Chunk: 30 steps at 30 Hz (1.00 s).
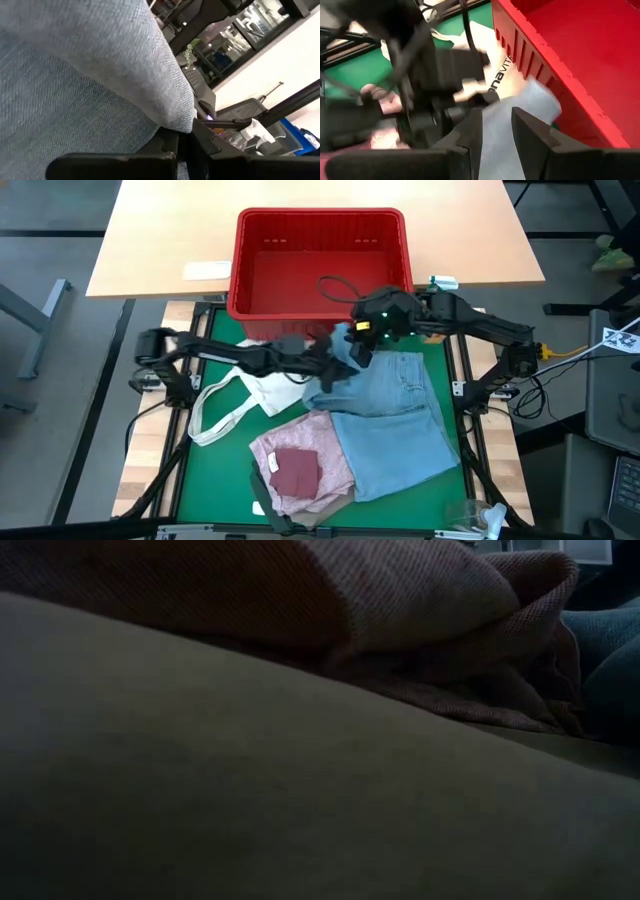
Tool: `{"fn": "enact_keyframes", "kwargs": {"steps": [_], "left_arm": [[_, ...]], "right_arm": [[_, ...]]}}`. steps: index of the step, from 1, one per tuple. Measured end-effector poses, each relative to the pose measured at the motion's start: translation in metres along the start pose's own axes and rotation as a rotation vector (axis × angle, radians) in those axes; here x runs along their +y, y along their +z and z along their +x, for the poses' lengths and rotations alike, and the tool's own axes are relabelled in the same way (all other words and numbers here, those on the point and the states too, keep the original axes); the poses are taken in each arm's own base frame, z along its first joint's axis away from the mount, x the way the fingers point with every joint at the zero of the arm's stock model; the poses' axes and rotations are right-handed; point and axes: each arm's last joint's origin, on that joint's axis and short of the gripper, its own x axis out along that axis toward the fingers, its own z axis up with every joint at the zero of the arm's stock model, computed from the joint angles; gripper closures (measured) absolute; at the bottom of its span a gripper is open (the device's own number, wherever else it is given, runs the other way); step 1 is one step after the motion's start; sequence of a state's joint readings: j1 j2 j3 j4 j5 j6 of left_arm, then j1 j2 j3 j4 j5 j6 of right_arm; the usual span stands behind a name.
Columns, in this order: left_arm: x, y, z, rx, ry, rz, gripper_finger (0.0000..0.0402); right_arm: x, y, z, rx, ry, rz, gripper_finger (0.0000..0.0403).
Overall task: Fold laundry
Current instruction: Fold the blue jeans
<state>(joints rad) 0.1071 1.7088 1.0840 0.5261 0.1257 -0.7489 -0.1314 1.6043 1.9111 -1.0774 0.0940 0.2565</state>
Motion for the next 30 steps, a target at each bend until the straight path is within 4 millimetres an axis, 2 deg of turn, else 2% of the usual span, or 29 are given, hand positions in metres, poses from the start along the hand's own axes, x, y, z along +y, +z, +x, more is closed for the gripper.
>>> {"fn": "enact_keyframes", "kwargs": {"steps": [9, 17, 23, 30], "left_arm": [[0.012, -0.002, 0.075, 0.005, -0.022, 0.0, 0.0391], [0.023, -0.009, 0.125, -0.007, -0.04, 0.001, 0.039], [0.044, -0.032, 0.147, -0.004, 0.035, -0.001, 0.039], [0.068, -0.05, 0.155, -0.068, 0.168, -0.002, 0.039]], "right_arm": [[-0.001, 0.005, -0.021, -0.002, -0.02, -0.001, 0.0297], [-0.002, 0.003, -0.022, 0.019, -0.027, -0.003, 0.0297], [-0.003, -0.002, -0.022, 0.069, -0.039, -0.008, 0.0297], [-0.003, -0.002, -0.022, 0.071, -0.039, -0.009, 0.0297]]}}
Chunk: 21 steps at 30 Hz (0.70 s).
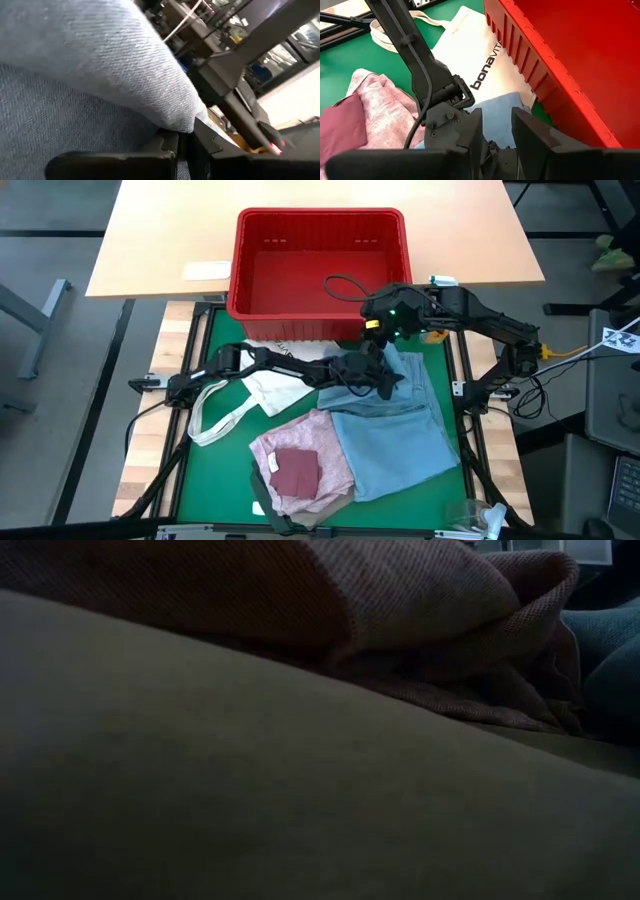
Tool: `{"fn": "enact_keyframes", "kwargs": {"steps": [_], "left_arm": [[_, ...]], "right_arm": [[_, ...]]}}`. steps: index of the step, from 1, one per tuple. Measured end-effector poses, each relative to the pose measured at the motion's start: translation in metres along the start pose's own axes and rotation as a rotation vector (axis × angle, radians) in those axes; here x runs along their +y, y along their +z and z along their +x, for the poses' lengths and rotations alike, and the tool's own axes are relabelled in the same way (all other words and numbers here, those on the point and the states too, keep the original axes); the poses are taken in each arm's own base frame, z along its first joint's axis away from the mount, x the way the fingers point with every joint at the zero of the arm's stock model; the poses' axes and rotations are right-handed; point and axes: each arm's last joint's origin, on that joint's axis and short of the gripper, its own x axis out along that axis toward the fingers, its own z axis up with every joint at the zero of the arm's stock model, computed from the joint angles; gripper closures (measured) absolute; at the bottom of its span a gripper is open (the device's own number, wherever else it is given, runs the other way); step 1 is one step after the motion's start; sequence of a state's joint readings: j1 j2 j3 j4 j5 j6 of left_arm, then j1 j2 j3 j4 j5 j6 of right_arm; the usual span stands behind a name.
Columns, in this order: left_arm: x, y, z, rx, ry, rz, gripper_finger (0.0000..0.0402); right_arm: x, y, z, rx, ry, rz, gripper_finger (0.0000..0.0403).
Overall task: Fold laundry
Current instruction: Fold the blue jeans
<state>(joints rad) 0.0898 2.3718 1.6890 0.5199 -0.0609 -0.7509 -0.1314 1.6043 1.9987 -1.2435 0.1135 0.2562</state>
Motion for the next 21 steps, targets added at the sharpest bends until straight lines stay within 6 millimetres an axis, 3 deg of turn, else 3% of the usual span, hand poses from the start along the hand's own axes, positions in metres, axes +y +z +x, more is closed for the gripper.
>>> {"fn": "enact_keyframes", "kwargs": {"steps": [4, 21], "left_arm": [[0.004, -0.004, 0.002, -0.016, 0.023, 0.0, 0.039], [-0.018, -0.01, -0.001, -0.155, 0.015, 0.107, 0.0389]], "right_arm": [[0.0, 0.0, 0.0, -0.001, 0.0, 0.0, 0.0297], [0.0, 0.0, 0.0, -0.001, 0.001, 0.0, 0.0297]]}}
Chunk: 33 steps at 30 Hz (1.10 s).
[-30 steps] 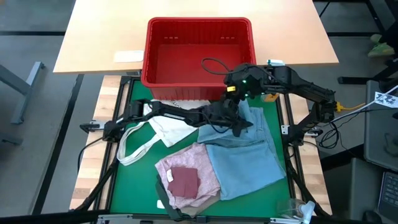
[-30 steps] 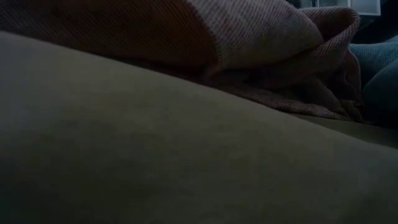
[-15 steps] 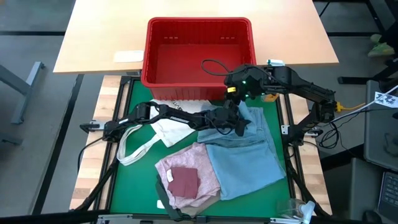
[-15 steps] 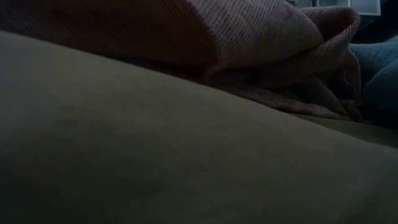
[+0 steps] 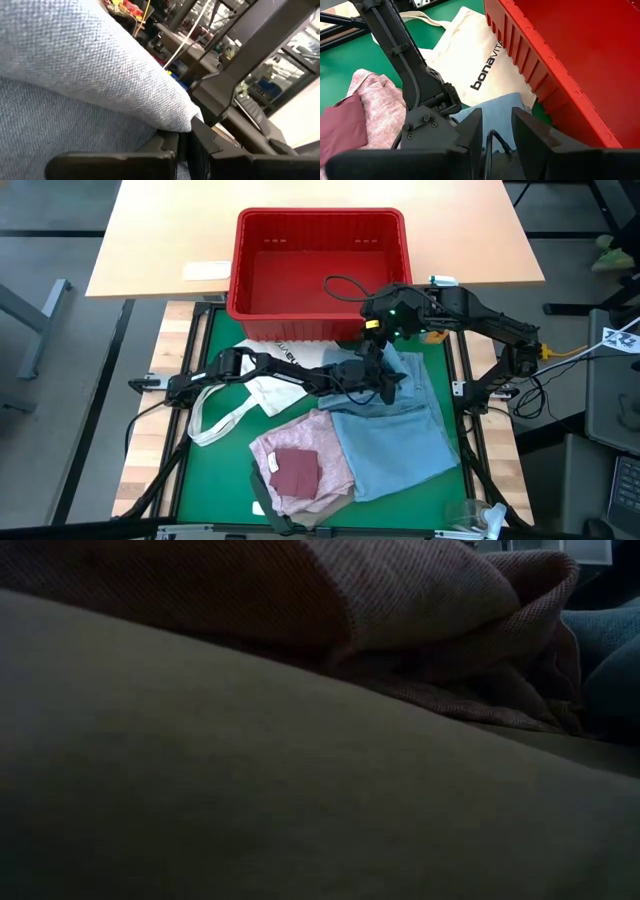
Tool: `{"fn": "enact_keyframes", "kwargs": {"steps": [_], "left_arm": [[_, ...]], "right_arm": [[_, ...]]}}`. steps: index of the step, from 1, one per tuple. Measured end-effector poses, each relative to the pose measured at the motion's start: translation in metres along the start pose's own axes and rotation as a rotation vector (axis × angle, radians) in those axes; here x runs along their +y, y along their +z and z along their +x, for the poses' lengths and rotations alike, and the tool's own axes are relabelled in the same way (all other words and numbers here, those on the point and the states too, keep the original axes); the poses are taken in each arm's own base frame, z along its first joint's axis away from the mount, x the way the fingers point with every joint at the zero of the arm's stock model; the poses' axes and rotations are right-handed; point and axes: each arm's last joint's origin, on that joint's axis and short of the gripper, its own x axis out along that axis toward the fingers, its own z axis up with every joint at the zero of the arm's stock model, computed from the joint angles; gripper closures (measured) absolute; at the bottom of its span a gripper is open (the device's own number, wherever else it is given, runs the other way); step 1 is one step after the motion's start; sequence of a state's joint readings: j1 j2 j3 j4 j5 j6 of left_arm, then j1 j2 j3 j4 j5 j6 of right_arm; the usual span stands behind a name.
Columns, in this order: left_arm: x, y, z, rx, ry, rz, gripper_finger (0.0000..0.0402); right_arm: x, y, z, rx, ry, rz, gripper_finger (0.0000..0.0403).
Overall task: Fold laundry
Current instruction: Fold the blue jeans
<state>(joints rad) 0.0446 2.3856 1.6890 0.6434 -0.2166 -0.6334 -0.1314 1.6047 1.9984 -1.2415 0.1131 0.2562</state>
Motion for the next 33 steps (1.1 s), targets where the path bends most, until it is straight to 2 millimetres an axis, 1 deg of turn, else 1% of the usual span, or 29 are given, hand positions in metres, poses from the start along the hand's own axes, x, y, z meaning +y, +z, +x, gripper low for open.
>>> {"fn": "enact_keyframes", "kwargs": {"steps": [5, 10, 16, 19, 24, 27, 30, 33], "left_arm": [[0.0011, 0.0011, 0.0004, 0.002, -0.006, 0.007, 0.0389], [0.0012, 0.001, 0.0008, 0.061, -0.086, 0.007, 0.0389], [0.0018, 0.0015, 0.0009, 0.046, -0.068, 0.034, 0.0387], [0.0016, 0.0015, 0.0009, 0.044, -0.068, 0.053, 0.0367], [0.0005, 0.0015, 0.0005, 0.023, -0.05, 0.041, 0.0309], [-0.0002, 0.001, 0.0005, 0.045, -0.082, 0.041, 0.0281], [-0.0016, 0.0016, 0.0004, 0.062, -0.13, 0.047, 0.0263], [-0.0024, 0.0021, 0.0004, 0.057, -0.146, 0.088, 0.0253]], "right_arm": [[0.0, 0.0, 0.0, 0.0, 0.0, 0.0, 0.0297], [0.0, -0.0002, 0.0002, 0.003, 0.0, 0.0, 0.0297], [-0.0004, -0.0017, 0.0001, 0.018, -0.004, -0.002, 0.0297], [-0.0004, -0.0017, 0.0001, 0.018, -0.004, -0.002, 0.0297], [-0.0004, -0.0017, 0.0001, 0.018, -0.004, -0.002, 0.0297], [-0.0004, -0.0026, 0.0001, 0.027, -0.006, -0.003, 0.0297], [-0.0013, -0.0057, 0.0, 0.059, -0.015, -0.004, 0.0297], [-0.0021, -0.0083, -0.0002, 0.085, -0.026, -0.004, 0.0297]]}}
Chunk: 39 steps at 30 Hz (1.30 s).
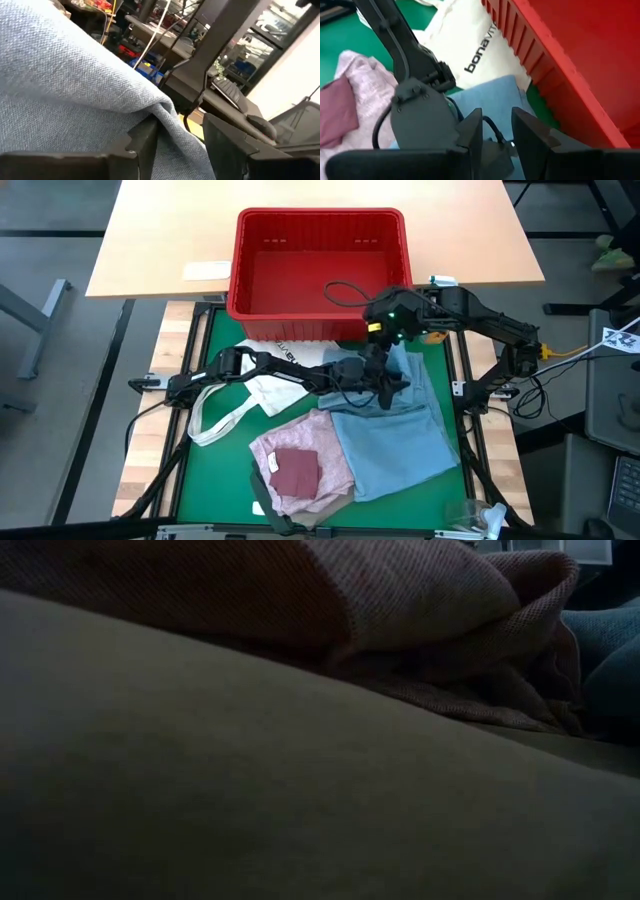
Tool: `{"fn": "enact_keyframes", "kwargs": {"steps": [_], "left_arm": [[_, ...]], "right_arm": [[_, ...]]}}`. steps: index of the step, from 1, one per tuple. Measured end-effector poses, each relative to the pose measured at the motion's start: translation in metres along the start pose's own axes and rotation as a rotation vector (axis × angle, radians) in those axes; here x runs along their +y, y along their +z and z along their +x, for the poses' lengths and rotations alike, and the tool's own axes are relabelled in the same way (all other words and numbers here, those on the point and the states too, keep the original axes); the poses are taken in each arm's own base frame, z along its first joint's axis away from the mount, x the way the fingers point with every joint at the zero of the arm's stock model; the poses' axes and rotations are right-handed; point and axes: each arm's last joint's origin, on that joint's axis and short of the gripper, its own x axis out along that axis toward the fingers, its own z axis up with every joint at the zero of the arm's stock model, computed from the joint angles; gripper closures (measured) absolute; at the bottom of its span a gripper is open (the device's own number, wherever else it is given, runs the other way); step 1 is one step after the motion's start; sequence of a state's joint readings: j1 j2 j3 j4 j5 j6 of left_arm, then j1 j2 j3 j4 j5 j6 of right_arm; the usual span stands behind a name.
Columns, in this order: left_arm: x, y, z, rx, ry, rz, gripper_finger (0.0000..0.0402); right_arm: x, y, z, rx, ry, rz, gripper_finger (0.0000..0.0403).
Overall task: Fold laundry
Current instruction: Fold the blue jeans
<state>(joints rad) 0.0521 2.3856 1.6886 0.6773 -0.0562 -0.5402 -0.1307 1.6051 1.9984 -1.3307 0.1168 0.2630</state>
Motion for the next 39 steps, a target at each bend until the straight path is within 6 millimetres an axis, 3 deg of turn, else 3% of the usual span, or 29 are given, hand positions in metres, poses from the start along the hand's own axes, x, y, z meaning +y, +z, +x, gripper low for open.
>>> {"fn": "enact_keyframes", "kwargs": {"steps": [11, 17, 27, 31, 39], "left_arm": [[0.0, -0.001, 0.0, 0.06, -0.091, 0.03, 0.0242], [-0.001, -0.001, 0.0, 0.059, -0.101, 0.052, 0.0242], [-0.001, -0.001, 0.0, 0.057, -0.113, 0.078, 0.0242], [-0.001, -0.001, -0.001, 0.053, -0.12, 0.079, 0.0242], [-0.003, -0.002, -0.001, 0.081, -0.186, 0.127, 0.0248]], "right_arm": [[-0.005, -0.023, 0.0, 0.237, -0.047, 0.016, 0.0297], [-0.007, -0.037, 0.028, 0.353, -0.125, 0.06, 0.0297], [-0.011, -0.08, 0.081, 0.617, -0.204, 0.055, 0.0297], [-0.013, -0.093, 0.092, 0.691, -0.198, 0.058, 0.0297], [-0.013, -0.096, 0.094, 0.71, -0.193, 0.058, 0.0297]]}}
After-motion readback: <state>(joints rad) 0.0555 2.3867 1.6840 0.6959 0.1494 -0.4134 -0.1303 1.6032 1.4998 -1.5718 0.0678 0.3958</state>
